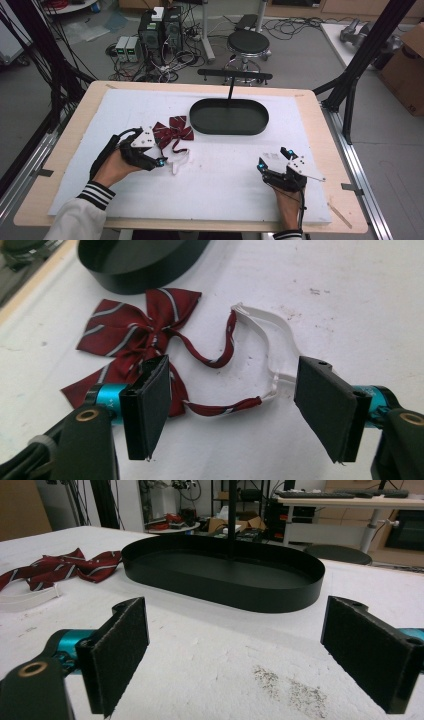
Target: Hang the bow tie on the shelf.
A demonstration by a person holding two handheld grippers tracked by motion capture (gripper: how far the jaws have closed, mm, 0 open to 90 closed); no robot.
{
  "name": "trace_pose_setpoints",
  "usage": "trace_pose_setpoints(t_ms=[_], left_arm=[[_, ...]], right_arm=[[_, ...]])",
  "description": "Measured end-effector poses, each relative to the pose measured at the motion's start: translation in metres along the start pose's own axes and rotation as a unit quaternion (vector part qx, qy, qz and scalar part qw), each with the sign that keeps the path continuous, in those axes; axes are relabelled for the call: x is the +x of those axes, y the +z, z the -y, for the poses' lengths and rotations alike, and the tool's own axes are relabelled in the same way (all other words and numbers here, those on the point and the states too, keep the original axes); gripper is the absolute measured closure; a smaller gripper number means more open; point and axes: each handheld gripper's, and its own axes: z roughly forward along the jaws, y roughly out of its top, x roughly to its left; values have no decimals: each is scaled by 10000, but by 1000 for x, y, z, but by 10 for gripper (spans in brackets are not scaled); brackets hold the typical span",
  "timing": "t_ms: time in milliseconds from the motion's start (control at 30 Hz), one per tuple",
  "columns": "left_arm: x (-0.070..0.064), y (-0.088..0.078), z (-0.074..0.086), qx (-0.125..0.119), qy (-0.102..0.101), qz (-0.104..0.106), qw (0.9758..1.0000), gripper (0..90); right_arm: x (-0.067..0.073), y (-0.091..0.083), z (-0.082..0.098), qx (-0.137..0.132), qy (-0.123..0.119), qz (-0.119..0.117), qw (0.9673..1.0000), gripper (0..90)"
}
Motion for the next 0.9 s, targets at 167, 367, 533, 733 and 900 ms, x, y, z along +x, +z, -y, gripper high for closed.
trace_pose_setpoints(t_ms=[167,367,533,733,900], left_arm=[[-1,12,-1,304,33,174,9994,347],[-2,16,-6,522,102,212,9984,389],[-4,20,-8,714,178,306,9968,409],[-5,29,-7,976,225,472,9938,428],[-6,38,-9,1199,258,547,9909,442]], right_arm=[[0,0,0,23,67,-8,10000,108],[-2,0,0,39,187,20,9998,108],[-2,1,0,40,162,21,9999,108],[-2,0,0,-9,175,58,9998,108],[-2,0,0,4,199,62,9998,108]])
